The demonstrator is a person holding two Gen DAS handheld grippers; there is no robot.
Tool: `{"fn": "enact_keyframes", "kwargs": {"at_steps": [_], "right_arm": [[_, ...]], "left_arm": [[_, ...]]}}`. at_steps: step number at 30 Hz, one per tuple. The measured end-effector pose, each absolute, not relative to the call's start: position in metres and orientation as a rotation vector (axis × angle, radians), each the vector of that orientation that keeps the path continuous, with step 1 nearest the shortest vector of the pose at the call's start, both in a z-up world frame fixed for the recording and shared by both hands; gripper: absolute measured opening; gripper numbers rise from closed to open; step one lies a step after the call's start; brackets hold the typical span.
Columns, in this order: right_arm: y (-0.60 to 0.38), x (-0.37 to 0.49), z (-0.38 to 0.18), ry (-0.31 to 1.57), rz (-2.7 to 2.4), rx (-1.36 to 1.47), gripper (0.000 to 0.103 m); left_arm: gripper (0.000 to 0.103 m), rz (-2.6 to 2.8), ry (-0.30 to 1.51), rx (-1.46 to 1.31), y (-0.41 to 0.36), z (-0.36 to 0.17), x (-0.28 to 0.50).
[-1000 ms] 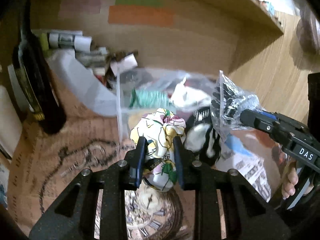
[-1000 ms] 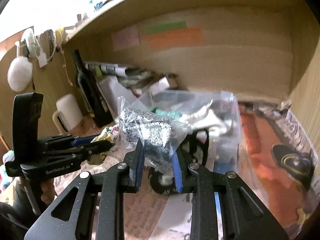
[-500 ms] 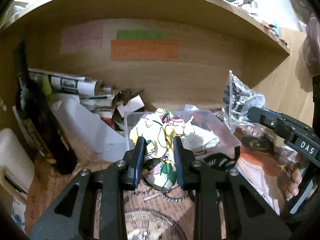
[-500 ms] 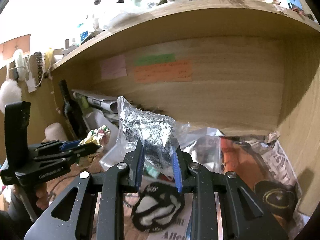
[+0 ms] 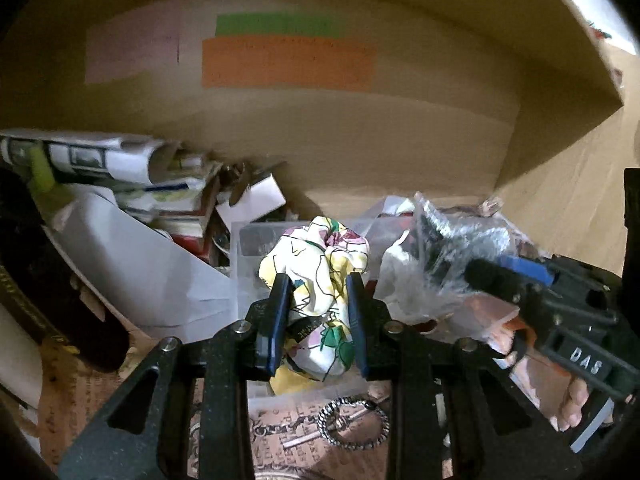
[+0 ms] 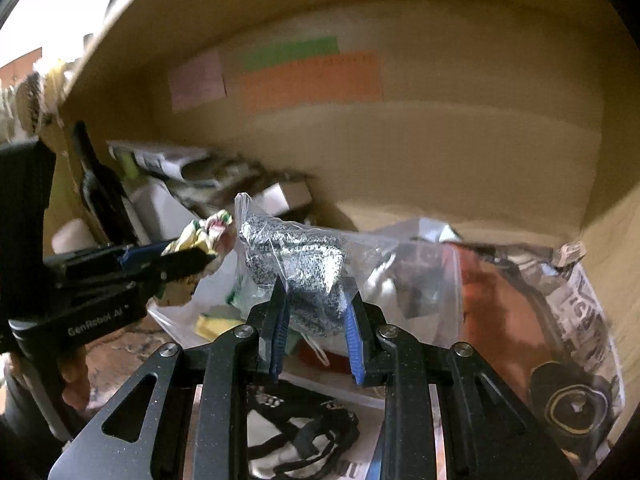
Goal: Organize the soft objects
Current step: 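Carry fabric and scrubber bag into the clear box and open both tools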
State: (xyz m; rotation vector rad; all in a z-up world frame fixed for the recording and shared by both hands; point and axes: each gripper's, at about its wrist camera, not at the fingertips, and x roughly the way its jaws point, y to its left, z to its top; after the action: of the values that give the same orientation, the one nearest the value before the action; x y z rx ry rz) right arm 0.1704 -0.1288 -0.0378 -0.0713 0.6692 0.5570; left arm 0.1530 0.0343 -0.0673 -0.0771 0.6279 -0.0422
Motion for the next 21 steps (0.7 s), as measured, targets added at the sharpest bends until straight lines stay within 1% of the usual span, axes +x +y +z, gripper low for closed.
{"fn": "enact_keyframes", "kwargs": {"at_steps": [7,14,15,16,17,18,19,20,21], "right_arm": [[-0.123,0.185,-0.064,0.771,0.563,-0.098,0.023],[-0.118,0.191,-0.073,0.805,0.567,-0.138,0.024],[-0.117,0.191,-0.073,0.807,0.565,-0.144,0.026],[-0.116,0.191,-0.074,0.808,0.564,-0.147,0.026],[-0.117,0.191,-0.074,0.810,0.563,-0.149,0.030],[-0.117,0.191,-0.073,0.809,0.561,-0.151,0.036],[-0.117,0.191,-0.073,0.805,0.558,-0.152,0.040],[-0.117,0.190,-0.071,0.797,0.554,-0.153,0.045],[-0.118,0.189,-0.070,0.789,0.550,-0.154,0.048]], "left_arm": [[0.027,-0.038,0.722,-0.082,0.037,-0.092,0.186],[0.027,-0.038,0.774,-0.075,0.035,-0.106,0.205],[0.029,-0.040,0.780,-0.074,0.035,-0.107,0.206],[0.034,-0.041,0.784,-0.072,0.036,-0.107,0.206],[0.040,-0.040,0.785,-0.073,0.036,-0.107,0.206],[0.042,-0.039,0.782,-0.073,0.035,-0.107,0.206],[0.046,-0.036,0.778,-0.073,0.035,-0.105,0.205],[0.047,-0.035,0.771,-0.074,0.036,-0.103,0.204],[0.047,-0.035,0.763,-0.076,0.037,-0.101,0.202]]}}
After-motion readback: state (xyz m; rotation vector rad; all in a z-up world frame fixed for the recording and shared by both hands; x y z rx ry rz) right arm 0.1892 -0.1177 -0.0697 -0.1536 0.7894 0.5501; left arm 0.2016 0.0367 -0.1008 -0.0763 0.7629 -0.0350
